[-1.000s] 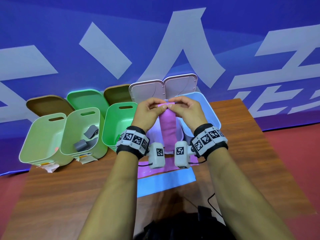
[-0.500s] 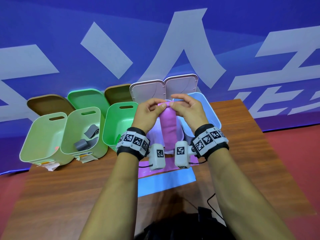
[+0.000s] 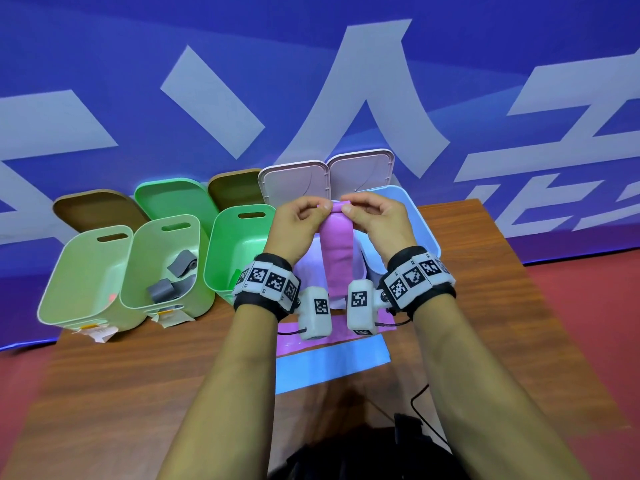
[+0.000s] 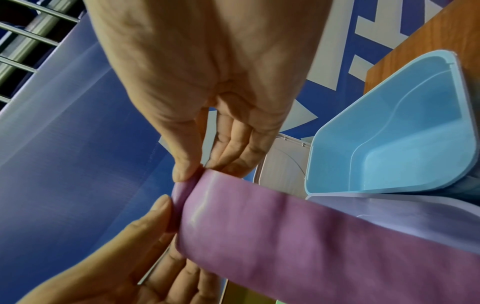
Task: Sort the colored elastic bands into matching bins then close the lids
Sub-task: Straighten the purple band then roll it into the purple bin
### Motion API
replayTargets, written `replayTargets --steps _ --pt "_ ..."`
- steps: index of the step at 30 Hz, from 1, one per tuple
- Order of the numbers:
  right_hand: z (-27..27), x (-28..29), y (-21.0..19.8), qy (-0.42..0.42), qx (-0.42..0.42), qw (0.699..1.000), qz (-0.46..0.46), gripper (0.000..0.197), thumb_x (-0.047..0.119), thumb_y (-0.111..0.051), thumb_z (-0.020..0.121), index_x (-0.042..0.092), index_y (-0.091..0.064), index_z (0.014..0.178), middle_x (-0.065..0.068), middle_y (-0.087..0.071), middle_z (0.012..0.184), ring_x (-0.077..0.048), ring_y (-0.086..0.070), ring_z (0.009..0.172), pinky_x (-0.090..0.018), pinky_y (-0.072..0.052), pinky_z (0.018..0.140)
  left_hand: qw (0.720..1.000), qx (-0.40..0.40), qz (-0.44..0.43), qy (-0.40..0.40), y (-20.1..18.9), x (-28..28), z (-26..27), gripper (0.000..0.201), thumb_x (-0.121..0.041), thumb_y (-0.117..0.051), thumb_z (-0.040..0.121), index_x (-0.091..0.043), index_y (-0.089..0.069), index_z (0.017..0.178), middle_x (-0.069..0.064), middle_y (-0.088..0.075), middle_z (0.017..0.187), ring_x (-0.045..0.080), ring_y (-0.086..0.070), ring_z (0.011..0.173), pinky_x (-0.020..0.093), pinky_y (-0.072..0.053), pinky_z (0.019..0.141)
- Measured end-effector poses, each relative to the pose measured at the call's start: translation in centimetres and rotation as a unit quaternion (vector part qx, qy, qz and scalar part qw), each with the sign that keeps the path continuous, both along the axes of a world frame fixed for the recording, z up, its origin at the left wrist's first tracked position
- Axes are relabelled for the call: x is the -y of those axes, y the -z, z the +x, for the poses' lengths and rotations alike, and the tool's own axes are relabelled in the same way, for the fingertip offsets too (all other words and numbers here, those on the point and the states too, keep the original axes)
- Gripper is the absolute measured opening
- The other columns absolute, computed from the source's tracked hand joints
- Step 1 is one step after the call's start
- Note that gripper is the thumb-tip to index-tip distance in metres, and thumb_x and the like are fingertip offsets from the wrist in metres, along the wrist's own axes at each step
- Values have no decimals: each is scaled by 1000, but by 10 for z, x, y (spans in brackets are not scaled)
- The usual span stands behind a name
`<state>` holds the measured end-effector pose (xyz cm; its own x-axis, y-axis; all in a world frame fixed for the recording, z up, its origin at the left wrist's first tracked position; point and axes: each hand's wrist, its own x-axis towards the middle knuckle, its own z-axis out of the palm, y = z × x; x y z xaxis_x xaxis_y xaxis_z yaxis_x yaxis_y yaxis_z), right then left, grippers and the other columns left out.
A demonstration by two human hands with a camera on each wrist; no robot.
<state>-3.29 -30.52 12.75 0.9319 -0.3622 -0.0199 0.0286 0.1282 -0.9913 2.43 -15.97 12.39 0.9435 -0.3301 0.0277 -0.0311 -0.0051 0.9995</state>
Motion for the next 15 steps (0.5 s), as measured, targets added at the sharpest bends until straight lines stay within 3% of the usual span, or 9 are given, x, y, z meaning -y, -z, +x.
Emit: replayTargets --steps 5,8,10,12,15 --pt "-2 -3 0 -2 -8 1000 7 17 4 -70 89 7 -72 105 -14 -73 93 -22 -71 87 -35 -59 85 1000 -7 -10 2 -2 0 -2 13 0 -66 90 -13 -69 91 1 -74 81 14 -68 77 28 -57 78" --pt "-2 -3 2 9 0 1000 -24 16 -2 -68 87 2 -71 102 -23 -71 95 -24 -69 87 -41 -59 89 1000 -12 0 2 -2 -1 -2 17 2 -67 88 -14 -68 95 6 -73 88 19 -68 84 34 -56 86" --pt "-1 -2 1 14 3 999 -32 16 -3 -69 86 3 -72 100 -23 -71 95 -23 -68 88 -43 -58 92 1000 -19 4 3 -2 0 -3 11 -5 -66 91 -16 -69 91 2 -73 85 17 -66 83 35 -55 84" --pt "-1 -1 0 14 6 999 -41 18 -4 -69 84 7 -73 96 -14 -72 91 -21 -68 89 -43 -57 93 1000 -16 12 4 -2 0 -4 13 -11 -63 95 -17 -70 87 -5 -72 78 15 -64 78 36 -55 81" --pt "-2 0 -2 4 9 999 -37 25 -5 -69 84 15 -73 99 -14 -73 98 -24 -69 95 -40 -57 94 1000 -6 12 -3 -3 -1 -3 14 -7 -62 95 -16 -69 86 -8 -70 72 8 -63 69 26 -56 71"
